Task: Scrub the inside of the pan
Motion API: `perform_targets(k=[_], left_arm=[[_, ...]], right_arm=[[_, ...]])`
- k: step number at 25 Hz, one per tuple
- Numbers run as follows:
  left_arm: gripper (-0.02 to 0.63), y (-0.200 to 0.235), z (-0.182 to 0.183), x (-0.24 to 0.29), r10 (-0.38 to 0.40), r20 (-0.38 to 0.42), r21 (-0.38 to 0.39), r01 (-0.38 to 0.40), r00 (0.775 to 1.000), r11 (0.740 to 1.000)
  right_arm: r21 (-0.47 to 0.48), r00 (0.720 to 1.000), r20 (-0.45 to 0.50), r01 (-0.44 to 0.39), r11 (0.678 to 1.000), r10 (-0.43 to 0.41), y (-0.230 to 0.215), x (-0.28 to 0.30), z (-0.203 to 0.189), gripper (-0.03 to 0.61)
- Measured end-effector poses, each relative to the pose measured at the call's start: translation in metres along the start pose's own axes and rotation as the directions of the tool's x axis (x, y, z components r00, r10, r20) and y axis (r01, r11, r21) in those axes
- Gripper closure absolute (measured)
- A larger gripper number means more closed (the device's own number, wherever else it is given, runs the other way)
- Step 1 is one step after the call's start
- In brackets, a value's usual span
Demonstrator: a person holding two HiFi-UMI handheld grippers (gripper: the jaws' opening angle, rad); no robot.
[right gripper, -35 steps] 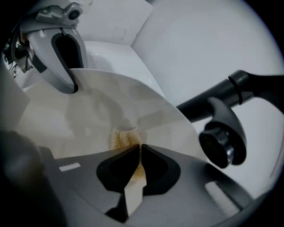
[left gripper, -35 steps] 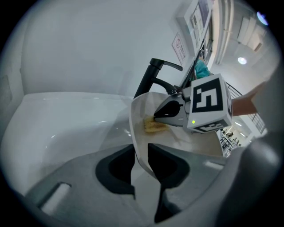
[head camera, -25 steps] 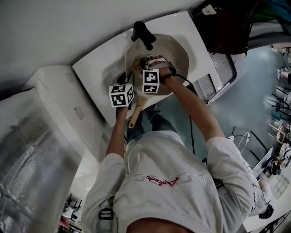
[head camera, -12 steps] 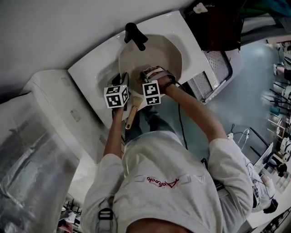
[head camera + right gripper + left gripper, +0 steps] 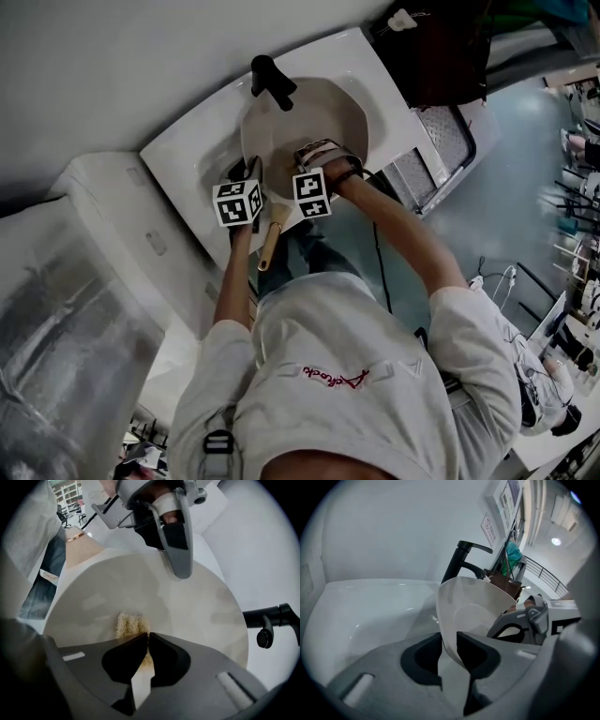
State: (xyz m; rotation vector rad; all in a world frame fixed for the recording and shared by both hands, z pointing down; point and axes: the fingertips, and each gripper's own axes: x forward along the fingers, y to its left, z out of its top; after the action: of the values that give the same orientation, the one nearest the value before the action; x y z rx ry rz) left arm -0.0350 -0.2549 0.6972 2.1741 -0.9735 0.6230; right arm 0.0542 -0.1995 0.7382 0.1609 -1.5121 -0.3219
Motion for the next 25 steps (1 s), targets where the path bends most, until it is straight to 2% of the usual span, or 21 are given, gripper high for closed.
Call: perform_targets(k=[5,8,11,14,17,21,23,25], left_arm=[[0.497,0.000,0.002,-0.006,0.004,0.001,0.013,-0.004,1.000,1.000],[0.422,0.003,0.009,-0.016,0.020,0.036,0.027,-0.021,0.999,0.999],[0.417,0.008,0.017,-0.027,0.042,0.073,0.031,-0.044,0.996,0.999],[0.417,0.014,0.023,-0.039,0.068,0.097,0.036,-0.072,0.993,0.997],[0.417,0.017,0.032,-0.050,0.087,0.128,0.042,-0.093,0.988,0.995],[0.448,0.011,0.047,-0.061,0.089,0.166,0.065,-0.101,0.982,0.993],[0.473,0.004,0.055,-0.064,0.083,0.185,0.077,-0.099,0.979,0.992],[0.508,-0.005,0.061,-0.068,0.077,0.207,0.085,-0.096,0.975,0.992]], right_arm=[[0.056,1.000,-0.002,0.003,0.998,-0.003,-0.006,-0.003,-0.005,0.555],[0.154,0.999,0.037,0.032,0.987,-0.038,-0.019,-0.009,-0.004,0.555],[0.250,0.994,0.061,0.074,0.965,-0.092,-0.037,-0.019,-0.004,0.555],[0.358,0.981,0.094,0.127,0.925,-0.170,-0.053,-0.032,-0.003,0.555],[0.506,0.961,0.133,0.143,0.851,-0.241,-0.069,-0.048,-0.006,0.555],[0.714,0.931,0.175,0.104,0.693,-0.320,-0.084,-0.074,-0.017,0.555],[0.783,0.918,0.182,0.081,0.617,-0.352,-0.089,-0.084,-0.025,0.555],[0.827,0.905,0.186,0.066,0.559,-0.382,-0.090,-0.094,-0.031,0.555]])
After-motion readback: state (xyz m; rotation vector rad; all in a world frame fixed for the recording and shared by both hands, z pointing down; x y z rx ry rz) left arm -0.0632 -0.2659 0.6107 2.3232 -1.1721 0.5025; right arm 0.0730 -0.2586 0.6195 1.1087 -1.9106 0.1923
